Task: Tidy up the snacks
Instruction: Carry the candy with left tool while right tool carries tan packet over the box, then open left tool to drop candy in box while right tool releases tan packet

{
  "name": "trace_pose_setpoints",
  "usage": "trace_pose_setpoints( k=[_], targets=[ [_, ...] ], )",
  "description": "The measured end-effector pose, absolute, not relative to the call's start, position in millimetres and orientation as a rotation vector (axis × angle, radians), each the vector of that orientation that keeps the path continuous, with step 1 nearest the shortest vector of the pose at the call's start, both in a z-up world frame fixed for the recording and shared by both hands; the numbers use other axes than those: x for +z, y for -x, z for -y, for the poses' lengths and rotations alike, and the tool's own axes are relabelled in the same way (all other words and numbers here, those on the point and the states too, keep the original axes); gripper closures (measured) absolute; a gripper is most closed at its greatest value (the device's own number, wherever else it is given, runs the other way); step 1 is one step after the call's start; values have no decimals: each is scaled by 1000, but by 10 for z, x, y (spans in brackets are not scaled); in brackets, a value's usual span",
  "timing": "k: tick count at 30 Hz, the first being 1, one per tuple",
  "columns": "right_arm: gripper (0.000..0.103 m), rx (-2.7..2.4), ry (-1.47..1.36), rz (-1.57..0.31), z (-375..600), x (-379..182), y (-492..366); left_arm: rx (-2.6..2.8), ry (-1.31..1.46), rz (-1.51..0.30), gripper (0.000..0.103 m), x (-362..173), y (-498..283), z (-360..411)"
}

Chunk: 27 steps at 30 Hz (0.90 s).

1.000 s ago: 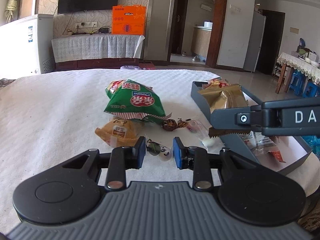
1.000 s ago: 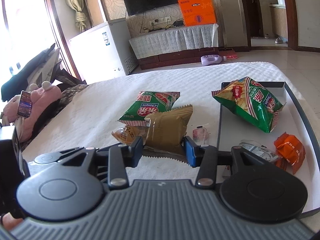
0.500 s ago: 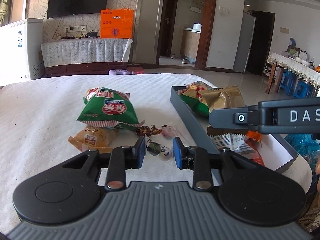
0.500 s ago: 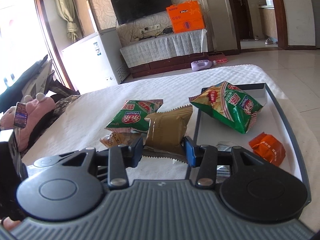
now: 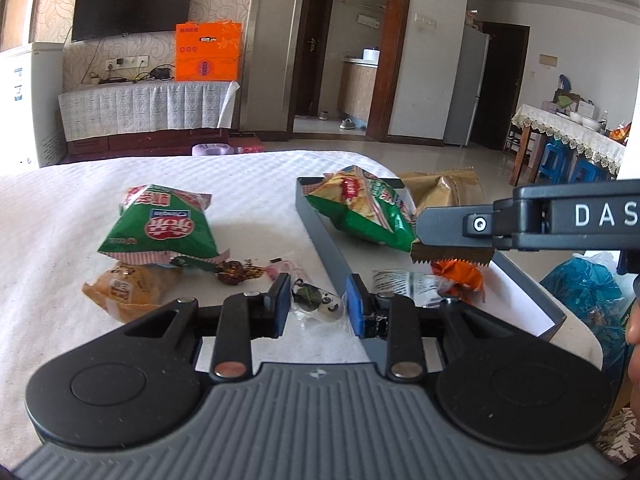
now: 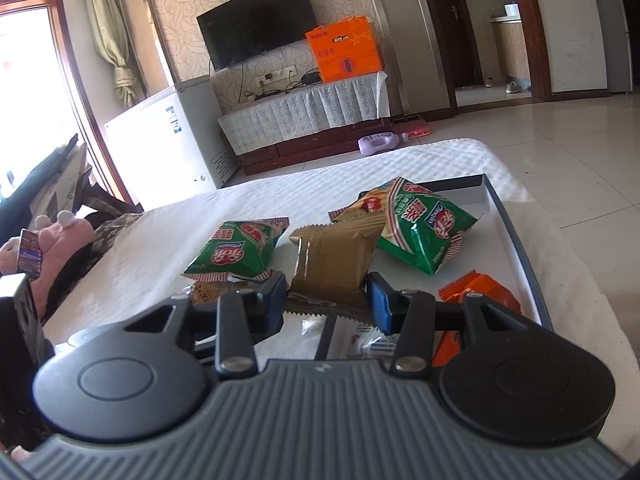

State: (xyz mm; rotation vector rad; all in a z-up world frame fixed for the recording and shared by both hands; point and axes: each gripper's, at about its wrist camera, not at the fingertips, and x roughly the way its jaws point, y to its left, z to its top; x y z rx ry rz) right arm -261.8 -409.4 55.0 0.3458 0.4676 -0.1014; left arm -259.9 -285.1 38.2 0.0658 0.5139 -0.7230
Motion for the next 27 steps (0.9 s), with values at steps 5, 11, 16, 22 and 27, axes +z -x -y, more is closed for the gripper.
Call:
trace_pose_setpoints(
  k=[5,11,16,22,27],
  targets=[
    [56,-109,-347,-466,4134,553,2630,-739,-61,-518,68,384,2614,2939],
    [56,-138,-357,-450,4202,556,2669,-767,-64,-520,68,371,2634,3097],
    [56,-171,-377,-442,4298,543,2713,-792,-75,-527,68,306,2640,3282],
    [56,-192,-388,-442,4356,519,2733,-803,-69,-546,68,216,2586,3462],
    [56,-200,-395,-450,4392,501,2718,-826,-58,-550,68,181,2572,3569]
  ],
)
